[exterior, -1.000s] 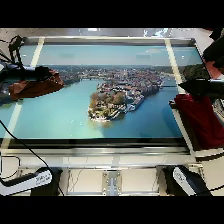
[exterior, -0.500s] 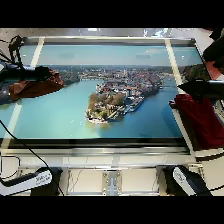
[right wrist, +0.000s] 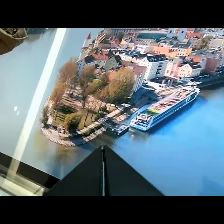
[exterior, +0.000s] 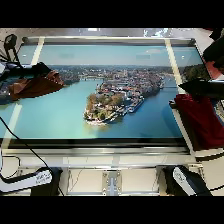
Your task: Fold the shirts.
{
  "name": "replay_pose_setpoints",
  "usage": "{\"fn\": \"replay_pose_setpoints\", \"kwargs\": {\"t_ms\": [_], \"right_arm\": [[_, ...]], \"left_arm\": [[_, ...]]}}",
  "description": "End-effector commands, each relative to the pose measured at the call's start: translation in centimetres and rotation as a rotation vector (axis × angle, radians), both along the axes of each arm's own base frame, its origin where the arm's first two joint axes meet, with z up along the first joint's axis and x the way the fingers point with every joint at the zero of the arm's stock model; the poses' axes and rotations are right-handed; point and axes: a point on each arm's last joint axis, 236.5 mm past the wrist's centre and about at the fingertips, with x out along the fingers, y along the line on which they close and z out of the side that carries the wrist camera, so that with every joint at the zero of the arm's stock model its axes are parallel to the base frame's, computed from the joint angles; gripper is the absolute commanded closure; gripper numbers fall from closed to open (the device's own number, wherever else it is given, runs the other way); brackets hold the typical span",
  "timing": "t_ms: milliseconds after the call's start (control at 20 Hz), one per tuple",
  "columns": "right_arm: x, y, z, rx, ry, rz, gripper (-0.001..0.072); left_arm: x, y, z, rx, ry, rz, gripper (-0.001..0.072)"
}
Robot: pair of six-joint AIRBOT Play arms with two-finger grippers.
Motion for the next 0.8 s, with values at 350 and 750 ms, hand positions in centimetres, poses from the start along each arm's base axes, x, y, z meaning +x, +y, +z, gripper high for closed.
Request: {"fn": "replay_pose_setpoints", "kwargs": {"t_ms": [350,750], "right_arm": [[2.8,-2.2,1.4,0.022,-0.075,-0.156,0.0696],[2.6,-1.9,1.4,0.103,-0.014,-0.205,0.0697]], "left_arm": [[0.9,20.4,-14.7,-0.959,0.145,0.984,-0.0009],[5.8,22.7,-20.7,-1.198,-0.032,1.114,-0.0006]]}}
